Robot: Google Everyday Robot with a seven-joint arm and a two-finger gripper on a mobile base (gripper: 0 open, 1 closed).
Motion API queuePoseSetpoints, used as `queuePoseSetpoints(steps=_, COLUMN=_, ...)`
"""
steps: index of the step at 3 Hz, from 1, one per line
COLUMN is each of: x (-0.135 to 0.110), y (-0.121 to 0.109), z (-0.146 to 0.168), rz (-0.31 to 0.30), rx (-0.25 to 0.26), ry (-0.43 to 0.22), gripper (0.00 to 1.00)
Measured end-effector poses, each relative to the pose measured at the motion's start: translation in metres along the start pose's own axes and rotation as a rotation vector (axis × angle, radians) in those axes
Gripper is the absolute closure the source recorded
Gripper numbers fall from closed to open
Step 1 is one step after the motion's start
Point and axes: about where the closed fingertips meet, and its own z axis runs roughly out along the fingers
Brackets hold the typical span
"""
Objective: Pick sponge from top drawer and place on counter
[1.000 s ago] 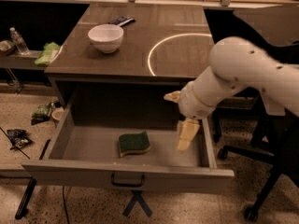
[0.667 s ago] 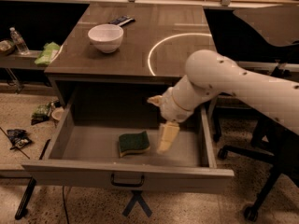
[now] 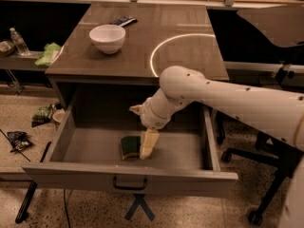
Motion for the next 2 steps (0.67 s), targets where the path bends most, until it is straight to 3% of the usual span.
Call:
queuePoseSetpoints(steps=1, x=0.002, y=0.002, z=0.031, rz=-0.031, rx=-0.026, ry=-0.008, gripper=0.0)
queuePoseSetpoints(steps=2, x=0.007, y=0.006, z=0.052, rz=-0.07, rx=-0.035, ry=-0.014, gripper=0.18)
